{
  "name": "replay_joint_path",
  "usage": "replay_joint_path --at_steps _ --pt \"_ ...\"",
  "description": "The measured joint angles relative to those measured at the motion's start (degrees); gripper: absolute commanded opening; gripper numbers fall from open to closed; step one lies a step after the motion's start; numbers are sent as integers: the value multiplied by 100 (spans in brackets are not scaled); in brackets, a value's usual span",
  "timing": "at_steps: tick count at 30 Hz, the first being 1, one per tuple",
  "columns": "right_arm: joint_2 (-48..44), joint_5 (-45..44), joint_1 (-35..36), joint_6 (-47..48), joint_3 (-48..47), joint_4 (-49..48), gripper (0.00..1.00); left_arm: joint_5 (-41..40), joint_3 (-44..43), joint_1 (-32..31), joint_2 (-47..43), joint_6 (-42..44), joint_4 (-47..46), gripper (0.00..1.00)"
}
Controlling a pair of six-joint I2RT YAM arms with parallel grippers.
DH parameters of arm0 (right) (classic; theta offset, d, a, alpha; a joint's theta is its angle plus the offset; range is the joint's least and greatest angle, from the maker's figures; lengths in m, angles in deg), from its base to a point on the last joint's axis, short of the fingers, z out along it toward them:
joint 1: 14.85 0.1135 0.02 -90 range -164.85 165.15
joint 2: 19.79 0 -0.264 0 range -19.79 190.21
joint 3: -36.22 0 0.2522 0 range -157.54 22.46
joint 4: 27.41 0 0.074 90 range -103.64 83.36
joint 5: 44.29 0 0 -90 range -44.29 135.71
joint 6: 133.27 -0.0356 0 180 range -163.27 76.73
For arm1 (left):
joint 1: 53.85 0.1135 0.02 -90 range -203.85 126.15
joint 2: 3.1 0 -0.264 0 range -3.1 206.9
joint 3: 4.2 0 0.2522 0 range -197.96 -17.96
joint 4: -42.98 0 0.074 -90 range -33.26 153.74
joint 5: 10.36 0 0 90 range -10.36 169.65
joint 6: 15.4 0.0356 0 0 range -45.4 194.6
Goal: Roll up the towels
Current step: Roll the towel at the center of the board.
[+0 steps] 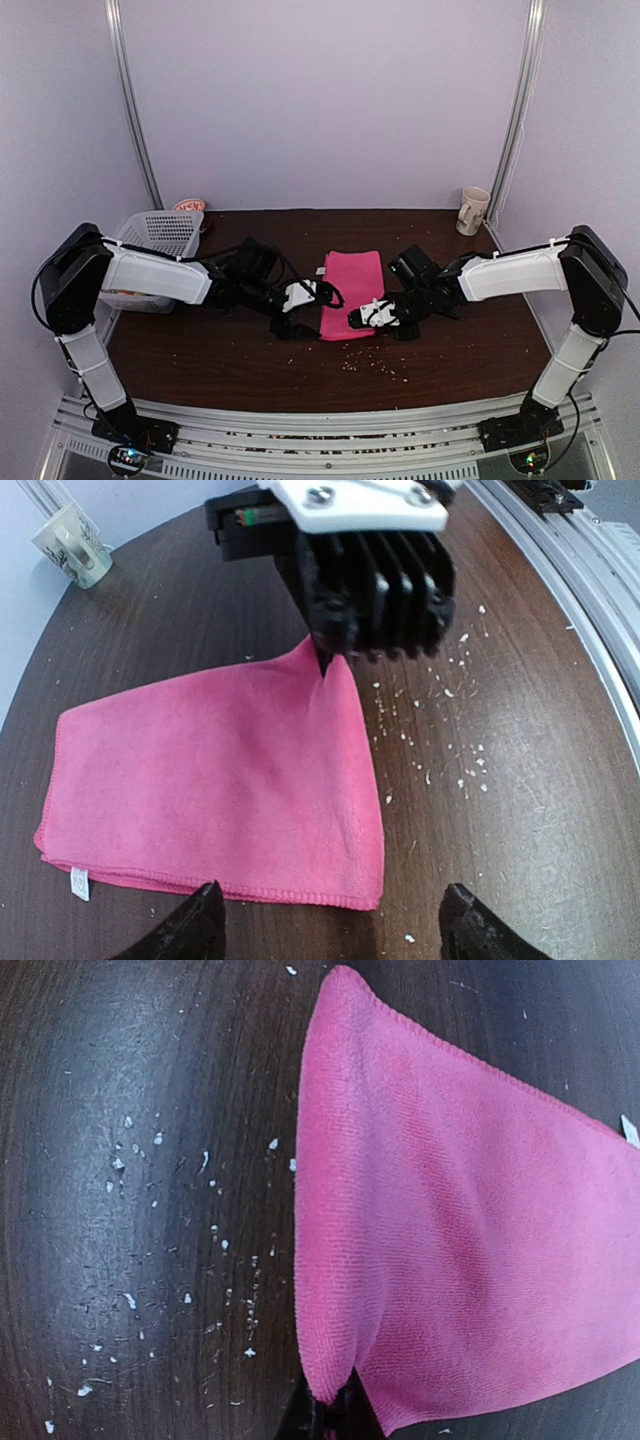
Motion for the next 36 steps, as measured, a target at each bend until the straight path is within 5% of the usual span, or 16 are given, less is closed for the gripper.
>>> replay_joint_path --at_steps 25,36 --pt "2111 1414 -981 -470 -3071 3541 0 -529 289 -275 782 -514 -1191 65" --pt "2286 1432 -1110 -754 -3338 3781 0 -483 275 -332 898 -839 -1384 43"
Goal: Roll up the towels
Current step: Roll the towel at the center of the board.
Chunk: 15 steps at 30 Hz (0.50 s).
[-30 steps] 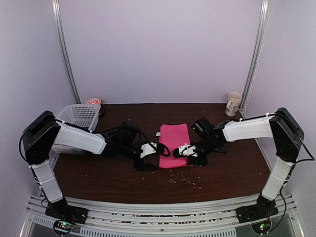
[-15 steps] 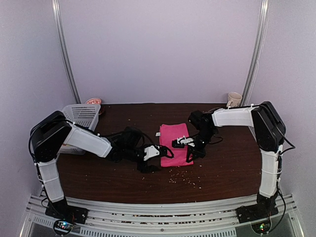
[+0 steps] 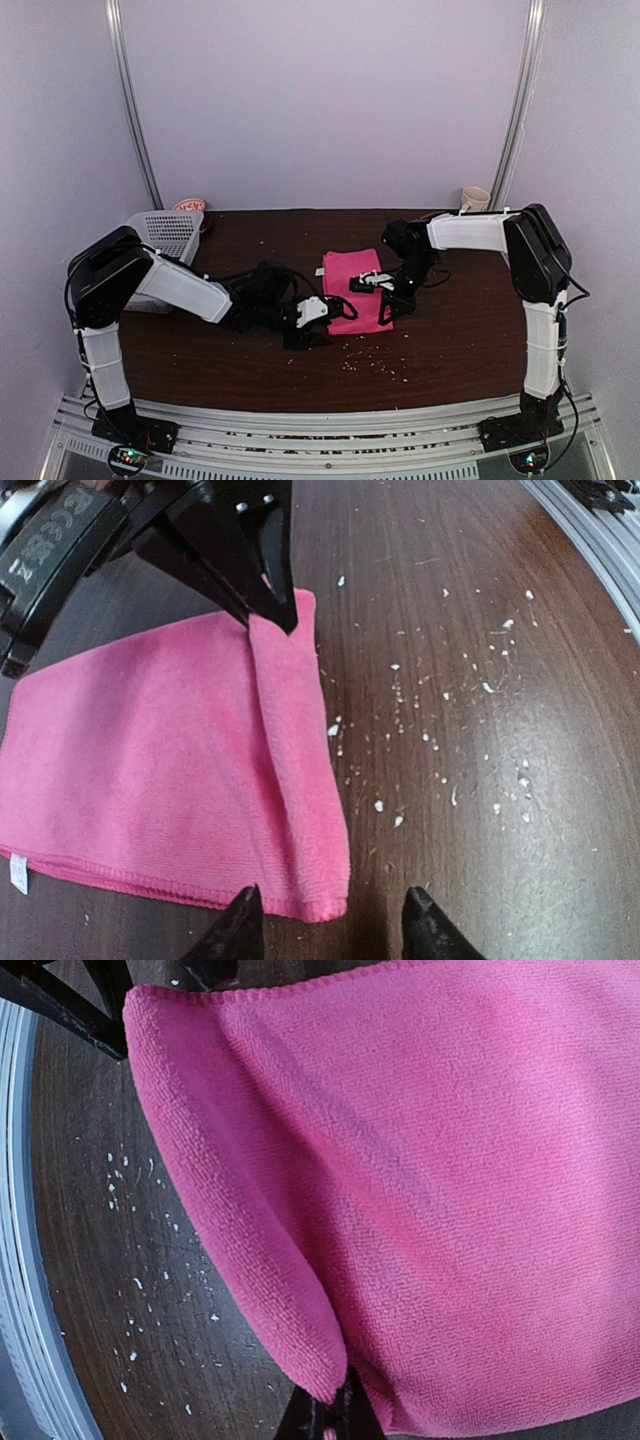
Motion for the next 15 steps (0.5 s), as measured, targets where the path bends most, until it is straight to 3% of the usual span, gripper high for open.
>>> replay_joint_path --at_steps 11,15 --pt "24 -7 -63 -214 -83 -35 0 153 -254 0 195 -334 -76 37" --pt "24 -9 -68 -356 -87 -55 0 240 -256 0 195 -472 -127 26"
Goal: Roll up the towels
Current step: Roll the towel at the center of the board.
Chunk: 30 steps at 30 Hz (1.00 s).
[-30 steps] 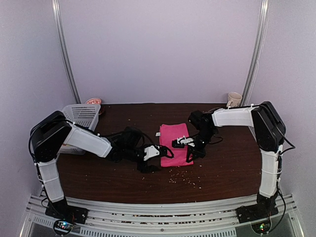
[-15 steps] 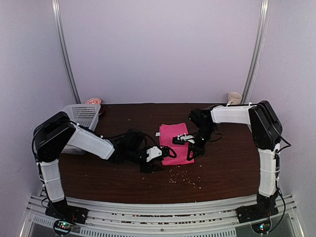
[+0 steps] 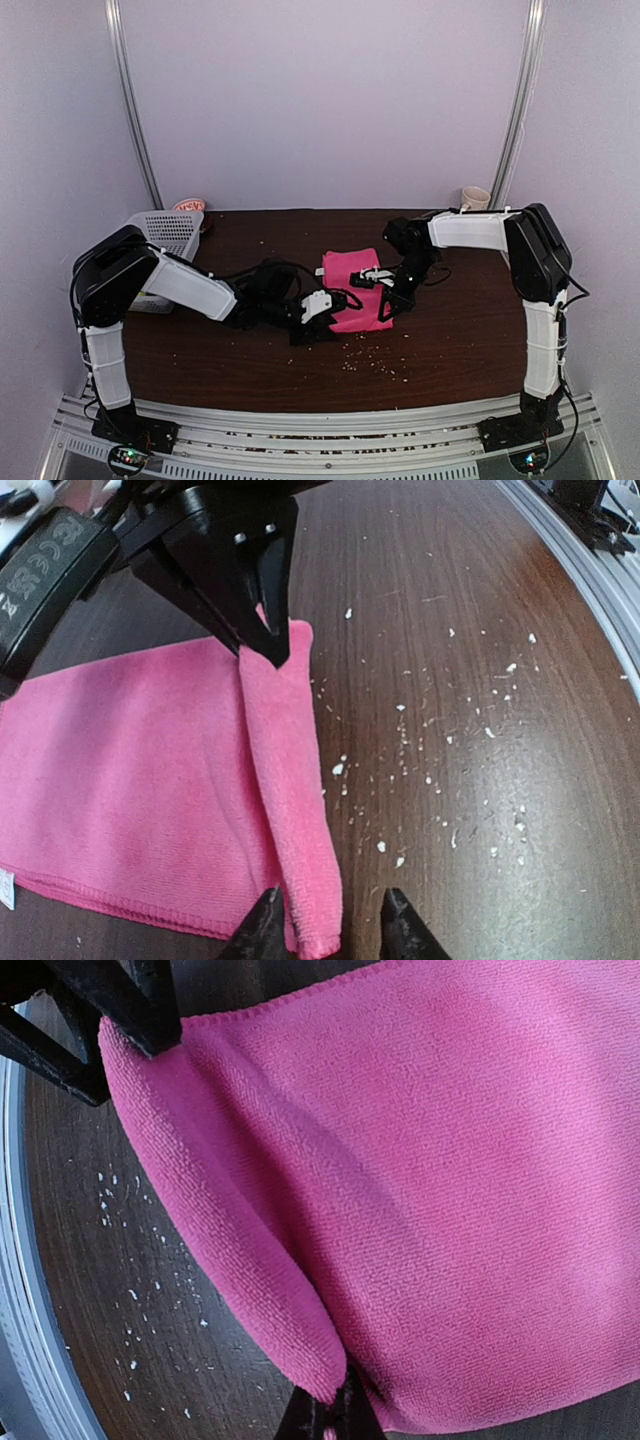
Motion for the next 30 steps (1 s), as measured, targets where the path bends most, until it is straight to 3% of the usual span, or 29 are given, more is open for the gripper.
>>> replay_joint_path --at_steps 6,14,24,30 --pt "0 -4 0 -107 0 -39 0 11 -81 0 13 -210 15 11" --pt "0 -63 -2 -155 0 -96 0 -105 -302 0 310 -457 68 6" --pt "57 -199 -13 -146 -2 -125 5 -581 -494 11 470 -811 184 5" --pt "125 -201 -72 -138 -55 -116 8 -791 -588 85 529 -1005 190 14"
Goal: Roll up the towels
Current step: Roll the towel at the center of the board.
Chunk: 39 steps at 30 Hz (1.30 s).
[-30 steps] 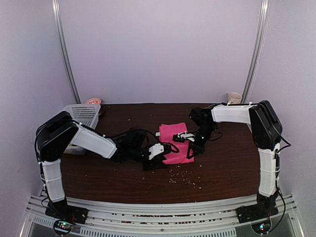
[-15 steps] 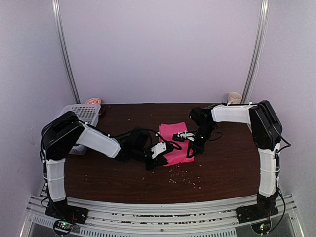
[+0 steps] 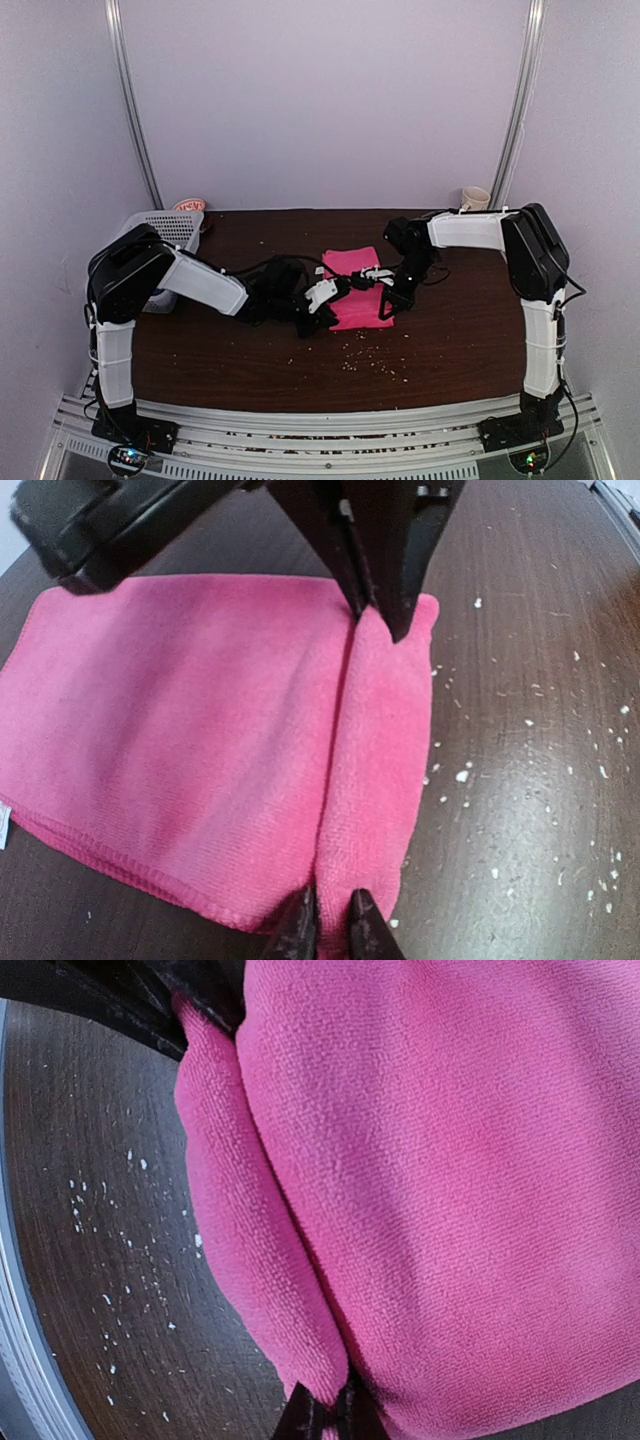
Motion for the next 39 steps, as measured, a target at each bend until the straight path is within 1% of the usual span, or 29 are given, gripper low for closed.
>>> replay_joint_path --at_steps 4,8,10,13,15,17,20,23,25,29,35,39 --pt "2 4 -33 20 -35 13 14 -39 -55 13 26 -50 31 14" --pt "2 28 -66 44 -50 70 14 -17 -98 15 35 -74 114 8" --pt "2 52 -81 105 -66 122 11 33 -98 15 35 -87 136 5" --pt "2 107 -96 208 -92 223 0 160 -98 17 35 -96 151 2" --pt "11 179 -98 330 -122 361 0 284 -98 17 35 -107 175 2" --pt "48 284 -105 420 -162 522 0 426 -98 17 33 -138 223 8" --pt "92 396 -116 527 -153 662 0 584 -94 15 11 -179 289 22" --pt "85 455 -116 590 -31 671 0 656 -7 -15 -74 -201 291 29" --pt "74 522 -116 603 87 660 0 680 146 -48 -214 -195 280 30" --pt "-98 621 -81 612 356 680 0 745 411 -151 -498 -153 284 29" --pt "-365 820 -15 671 581 778 0 772 420 -271 -619 -120 238 30" --pt "-402 942 -2 699 605 824 0 765 420 -299 -623 -105 234 33"
